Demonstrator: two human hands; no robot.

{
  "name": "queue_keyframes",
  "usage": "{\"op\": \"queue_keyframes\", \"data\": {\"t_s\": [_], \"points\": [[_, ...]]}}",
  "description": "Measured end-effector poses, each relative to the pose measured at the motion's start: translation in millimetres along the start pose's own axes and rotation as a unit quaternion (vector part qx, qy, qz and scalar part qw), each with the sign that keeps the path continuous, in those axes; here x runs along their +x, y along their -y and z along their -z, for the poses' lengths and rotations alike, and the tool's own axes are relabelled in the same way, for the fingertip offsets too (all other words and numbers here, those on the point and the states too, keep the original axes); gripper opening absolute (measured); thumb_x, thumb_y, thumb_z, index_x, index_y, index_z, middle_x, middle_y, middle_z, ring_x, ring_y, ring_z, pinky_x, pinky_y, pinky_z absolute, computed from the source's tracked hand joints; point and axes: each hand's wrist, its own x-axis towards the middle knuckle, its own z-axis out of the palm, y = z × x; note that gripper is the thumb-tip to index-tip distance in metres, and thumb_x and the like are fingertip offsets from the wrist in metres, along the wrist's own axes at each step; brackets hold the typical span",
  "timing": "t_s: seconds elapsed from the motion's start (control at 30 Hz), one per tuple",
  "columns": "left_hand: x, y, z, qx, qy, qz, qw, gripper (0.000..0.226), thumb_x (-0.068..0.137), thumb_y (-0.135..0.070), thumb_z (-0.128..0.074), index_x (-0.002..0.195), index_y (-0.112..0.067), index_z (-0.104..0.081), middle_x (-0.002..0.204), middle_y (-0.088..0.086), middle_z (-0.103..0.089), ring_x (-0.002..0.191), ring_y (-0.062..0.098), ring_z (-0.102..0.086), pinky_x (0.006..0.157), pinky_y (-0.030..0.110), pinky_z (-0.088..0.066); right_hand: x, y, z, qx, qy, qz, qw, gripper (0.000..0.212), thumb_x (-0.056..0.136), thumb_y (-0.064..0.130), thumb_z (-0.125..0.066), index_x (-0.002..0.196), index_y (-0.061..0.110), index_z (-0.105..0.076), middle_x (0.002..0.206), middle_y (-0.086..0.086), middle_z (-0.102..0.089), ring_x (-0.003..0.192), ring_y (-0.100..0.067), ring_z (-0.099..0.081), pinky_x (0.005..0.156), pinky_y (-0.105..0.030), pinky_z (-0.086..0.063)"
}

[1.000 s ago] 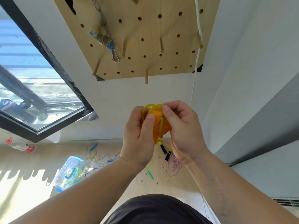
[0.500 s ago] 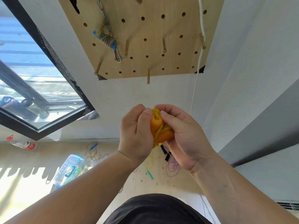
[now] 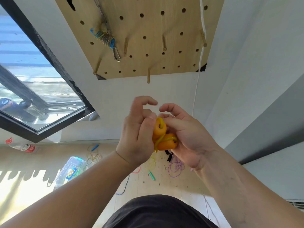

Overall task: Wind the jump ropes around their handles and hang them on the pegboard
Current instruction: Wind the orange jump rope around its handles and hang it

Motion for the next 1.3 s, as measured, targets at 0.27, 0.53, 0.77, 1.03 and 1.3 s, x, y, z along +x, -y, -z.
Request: {"op": "queue_keyframes", "data": {"t_s": [0.27, 0.53, 0.77, 1.03, 1.3], "points": [[8.5, 3.5, -2.6, -0.014, -0.111, 0.168, 0.979, 0.029, 0.1, -0.022, -0.038, 0.08, -0.027, -0.059, 0.077, -0.012, -0.059, 0.073, 0.002, -0.054, 0.064, 0.02, -0.047, 4.0, -27.4, 7.1, -0.163, -0.05, 0.12, 0.978, 0.018, 0.092, 0.036, -0.067, 0.108, 0.029, -0.071, 0.108, -0.003, -0.073, 0.102, -0.026, -0.068, 0.091, -0.044, -0.059], [1.0, 4.9, 11.5, -0.051, 0.035, 0.163, 0.985, 0.014, 0.106, -0.027, -0.049, 0.103, -0.024, -0.063, 0.091, -0.009, -0.067, 0.081, 0.001, -0.063, 0.067, 0.017, -0.051, 3.8, -26.9, 24.1, -0.215, -0.064, 0.191, 0.955, 0.032, 0.081, 0.038, -0.077, 0.112, 0.032, -0.072, 0.107, -0.006, -0.072, 0.105, -0.032, -0.068, 0.089, -0.059, -0.057], [7.3, 9.1, 31.2, 0.036, 0.143, 0.142, 0.979, 0.036, 0.091, -0.051, -0.064, 0.089, -0.015, -0.063, 0.081, 0.007, -0.068, 0.077, 0.026, -0.066, 0.068, 0.037, -0.058, 0.3, -26.0, 30.3, -0.237, -0.049, 0.204, 0.949, 0.017, 0.09, 0.036, -0.069, 0.107, 0.033, -0.071, 0.106, -0.002, -0.07, 0.101, -0.026, -0.068, 0.084, -0.045, -0.06], [-12.1, 13.1, 7.2, -0.107, 0.062, 0.178, 0.976, 0.016, 0.088, -0.027, -0.063, 0.072, -0.027, -0.061, 0.077, -0.002, -0.063, 0.074, 0.015, -0.062, 0.066, 0.029, -0.055, 3.3, -22.5, 11.6, -0.105, -0.136, 0.181, 0.968, 0.014, 0.103, 0.029, -0.056, 0.091, 0.031, -0.063, 0.092, -0.002, -0.061, 0.083, -0.023, -0.06, 0.071, -0.047, -0.055], [3.0, 5.3, 7.5, -0.063, 0.075, 0.143, 0.985, 0.041, 0.091, -0.033, -0.063, 0.08, 0.006, -0.059, 0.08, 0.017, -0.064, 0.076, 0.025, -0.066, 0.066, 0.038, -0.06, 13.2, -1.0, 18.7, -0.117, -0.106, 0.185, 0.97, 0.025, 0.103, 0.021, -0.052, 0.083, 0.028, -0.064, 0.083, -0.001, -0.061, 0.076, -0.019, -0.06, 0.063, -0.035, -0.052]]}}
